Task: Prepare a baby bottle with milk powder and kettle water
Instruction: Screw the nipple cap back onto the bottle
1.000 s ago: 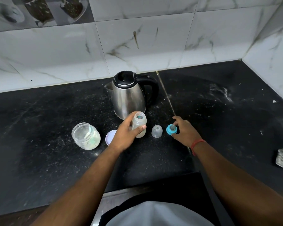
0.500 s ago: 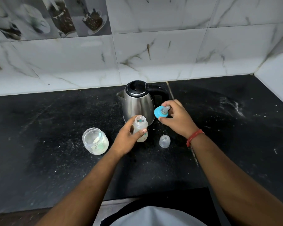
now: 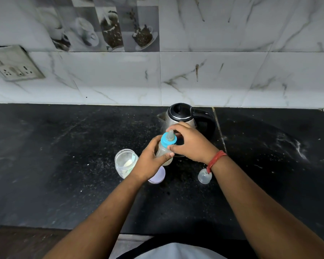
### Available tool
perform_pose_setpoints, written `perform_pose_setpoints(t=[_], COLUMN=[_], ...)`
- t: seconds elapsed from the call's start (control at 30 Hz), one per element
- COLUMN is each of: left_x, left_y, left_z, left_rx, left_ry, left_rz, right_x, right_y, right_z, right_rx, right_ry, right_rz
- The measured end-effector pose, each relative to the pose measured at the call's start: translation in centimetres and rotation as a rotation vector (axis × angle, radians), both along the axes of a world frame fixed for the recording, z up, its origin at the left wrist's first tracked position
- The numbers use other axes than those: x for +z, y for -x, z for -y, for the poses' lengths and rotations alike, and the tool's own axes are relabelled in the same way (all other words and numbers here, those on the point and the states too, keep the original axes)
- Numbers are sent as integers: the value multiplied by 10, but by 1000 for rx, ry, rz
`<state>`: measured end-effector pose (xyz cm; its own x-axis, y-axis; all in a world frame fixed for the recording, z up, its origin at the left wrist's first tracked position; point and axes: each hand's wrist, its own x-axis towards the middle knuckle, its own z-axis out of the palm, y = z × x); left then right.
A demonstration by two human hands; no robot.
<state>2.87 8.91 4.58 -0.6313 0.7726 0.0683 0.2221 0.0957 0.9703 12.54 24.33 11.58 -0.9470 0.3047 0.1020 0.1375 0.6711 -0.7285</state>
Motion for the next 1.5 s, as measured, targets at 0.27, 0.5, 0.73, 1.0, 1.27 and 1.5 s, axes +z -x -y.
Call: perform_pose_setpoints(t=[0.27,0.5,0.73,1.0,1.27,1.5], left_x=[4,7,11,16,15,13], left_y=[10,13,9,7,9,10], left_z=[9,13,9,7,6,6], left_rx=[29,-17,5,-22,-54,-52], left_ry=[7,31,-6,-13,-6,6], left_rz=[-41,-34,-43,-22,11,-33], right_x=[5,6,2,3,6,0], right_y=[9,7,4,-4,-4,-4], right_z=[9,5,9,18,6,11], right_rx=[34,114,6,-42,-22,-43], right_ry=[-27,-15,-1,11,38,0], right_rz=[13,40,14,-54,-46,-51])
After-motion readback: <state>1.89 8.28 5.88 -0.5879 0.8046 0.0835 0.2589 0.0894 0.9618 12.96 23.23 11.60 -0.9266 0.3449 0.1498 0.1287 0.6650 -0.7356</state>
